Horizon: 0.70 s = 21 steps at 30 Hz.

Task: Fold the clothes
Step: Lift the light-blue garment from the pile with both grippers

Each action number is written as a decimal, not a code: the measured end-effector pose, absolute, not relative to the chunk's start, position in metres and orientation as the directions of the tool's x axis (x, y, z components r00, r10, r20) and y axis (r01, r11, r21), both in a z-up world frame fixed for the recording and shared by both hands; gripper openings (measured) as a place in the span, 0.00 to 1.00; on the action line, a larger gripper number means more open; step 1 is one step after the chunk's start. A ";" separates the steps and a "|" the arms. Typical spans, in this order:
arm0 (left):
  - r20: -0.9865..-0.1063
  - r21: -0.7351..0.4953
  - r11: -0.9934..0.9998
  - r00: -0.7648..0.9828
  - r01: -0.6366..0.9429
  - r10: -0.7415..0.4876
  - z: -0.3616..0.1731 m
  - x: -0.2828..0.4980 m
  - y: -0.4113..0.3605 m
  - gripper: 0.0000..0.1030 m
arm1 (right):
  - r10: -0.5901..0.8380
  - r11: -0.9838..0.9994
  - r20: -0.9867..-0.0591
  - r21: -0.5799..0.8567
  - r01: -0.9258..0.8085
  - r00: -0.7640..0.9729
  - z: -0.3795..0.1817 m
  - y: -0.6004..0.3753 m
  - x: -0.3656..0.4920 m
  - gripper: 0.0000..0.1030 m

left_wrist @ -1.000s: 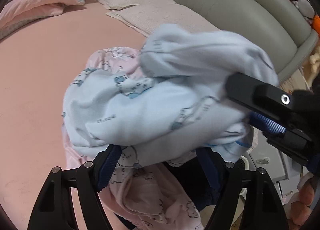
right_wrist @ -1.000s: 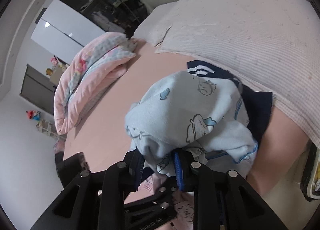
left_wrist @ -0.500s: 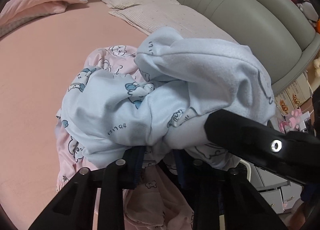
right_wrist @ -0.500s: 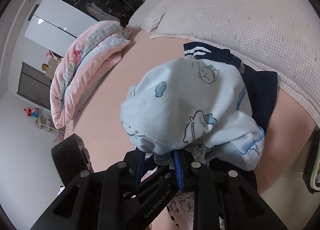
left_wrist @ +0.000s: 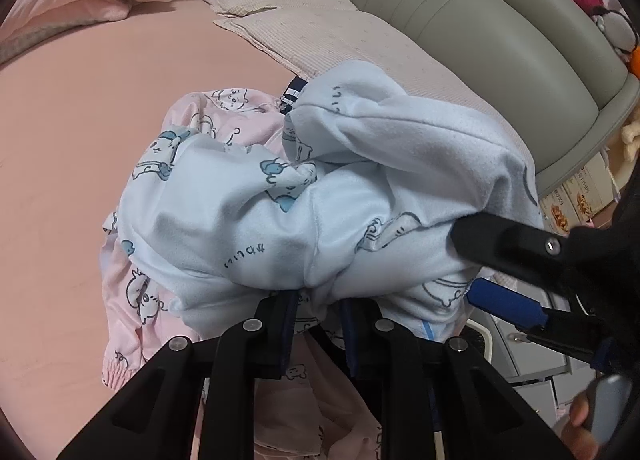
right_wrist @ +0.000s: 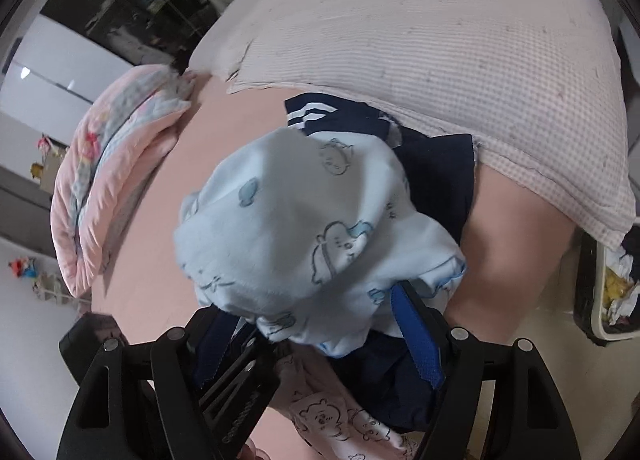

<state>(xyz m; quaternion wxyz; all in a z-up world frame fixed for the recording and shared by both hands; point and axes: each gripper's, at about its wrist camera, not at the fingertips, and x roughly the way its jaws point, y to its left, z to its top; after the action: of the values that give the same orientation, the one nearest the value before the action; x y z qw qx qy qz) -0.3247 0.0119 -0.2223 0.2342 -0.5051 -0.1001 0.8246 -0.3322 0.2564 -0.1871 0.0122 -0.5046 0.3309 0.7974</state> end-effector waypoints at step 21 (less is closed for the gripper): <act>-0.813 -0.387 -0.877 -0.344 -0.284 0.470 -0.211 -0.306 0.044 0.17 | -0.293 -0.796 -0.798 0.509 -0.327 -0.527 -0.228 0.248 -0.375 0.48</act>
<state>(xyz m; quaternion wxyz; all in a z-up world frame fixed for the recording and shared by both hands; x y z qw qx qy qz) -0.3058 0.0441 -0.2111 0.2313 -0.5240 -0.0886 0.8149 -0.3752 0.2475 -0.2283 0.0104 -0.4863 0.3189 0.8135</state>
